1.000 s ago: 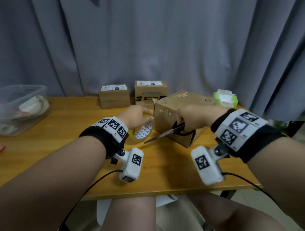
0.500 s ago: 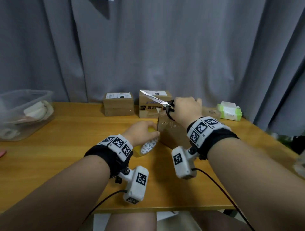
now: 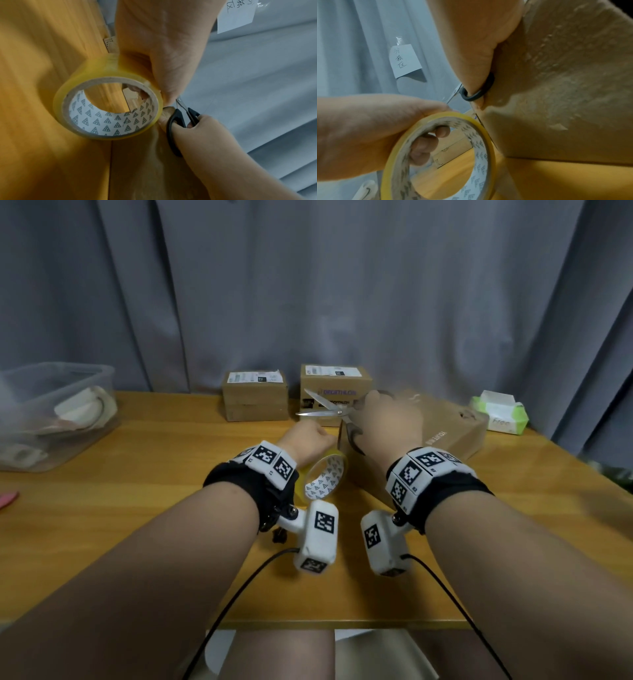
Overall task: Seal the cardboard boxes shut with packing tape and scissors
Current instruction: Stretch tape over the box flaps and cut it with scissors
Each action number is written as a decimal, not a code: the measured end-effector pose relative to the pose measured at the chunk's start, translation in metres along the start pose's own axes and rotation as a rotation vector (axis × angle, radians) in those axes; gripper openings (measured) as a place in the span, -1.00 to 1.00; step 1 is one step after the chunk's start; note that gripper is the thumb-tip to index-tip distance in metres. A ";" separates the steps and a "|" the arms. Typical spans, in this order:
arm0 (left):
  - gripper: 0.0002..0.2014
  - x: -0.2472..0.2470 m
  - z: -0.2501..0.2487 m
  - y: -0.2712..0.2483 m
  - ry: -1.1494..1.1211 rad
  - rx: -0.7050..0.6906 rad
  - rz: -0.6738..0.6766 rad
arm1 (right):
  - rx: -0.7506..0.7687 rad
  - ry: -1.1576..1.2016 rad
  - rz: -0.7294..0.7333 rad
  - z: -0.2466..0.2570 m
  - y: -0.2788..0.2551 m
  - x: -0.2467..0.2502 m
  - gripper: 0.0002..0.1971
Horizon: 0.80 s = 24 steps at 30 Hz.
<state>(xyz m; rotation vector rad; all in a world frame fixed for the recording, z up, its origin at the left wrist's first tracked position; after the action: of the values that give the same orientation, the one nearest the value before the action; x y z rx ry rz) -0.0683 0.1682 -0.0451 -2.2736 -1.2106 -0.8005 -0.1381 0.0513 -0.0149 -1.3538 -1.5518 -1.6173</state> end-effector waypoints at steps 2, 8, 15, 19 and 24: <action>-0.73 0.001 0.001 0.002 -0.010 0.019 0.031 | 0.015 -0.045 0.011 0.002 0.001 0.001 -0.53; -0.69 0.001 0.001 0.003 -0.074 0.054 0.099 | -0.097 0.307 0.041 -0.011 0.005 0.015 -0.57; -0.73 -0.001 -0.006 -0.005 -0.076 0.048 0.045 | -0.054 0.505 0.268 -0.031 -0.024 0.065 -0.60; -0.75 0.000 -0.006 -0.019 -0.131 0.092 0.034 | -0.206 0.732 0.759 -0.035 -0.062 0.073 -0.56; -0.69 -0.002 -0.008 -0.020 -0.134 0.127 0.023 | -0.440 0.610 0.944 -0.066 -0.086 0.072 -0.70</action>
<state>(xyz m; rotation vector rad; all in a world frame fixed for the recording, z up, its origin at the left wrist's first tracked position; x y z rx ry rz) -0.0880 0.1724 -0.0382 -2.2623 -1.2539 -0.5542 -0.2603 0.0267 0.0228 -1.3025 -0.1242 -1.5181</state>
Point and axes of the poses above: each hand's wrist, its own y-axis towards the middle knuckle, its own x-axis out of the back of the hand, z = x × y, the point moved 3 cm from there along y, towards the middle knuckle, and after that the axes turned 11 degrees about x, right-handed, at the moved point
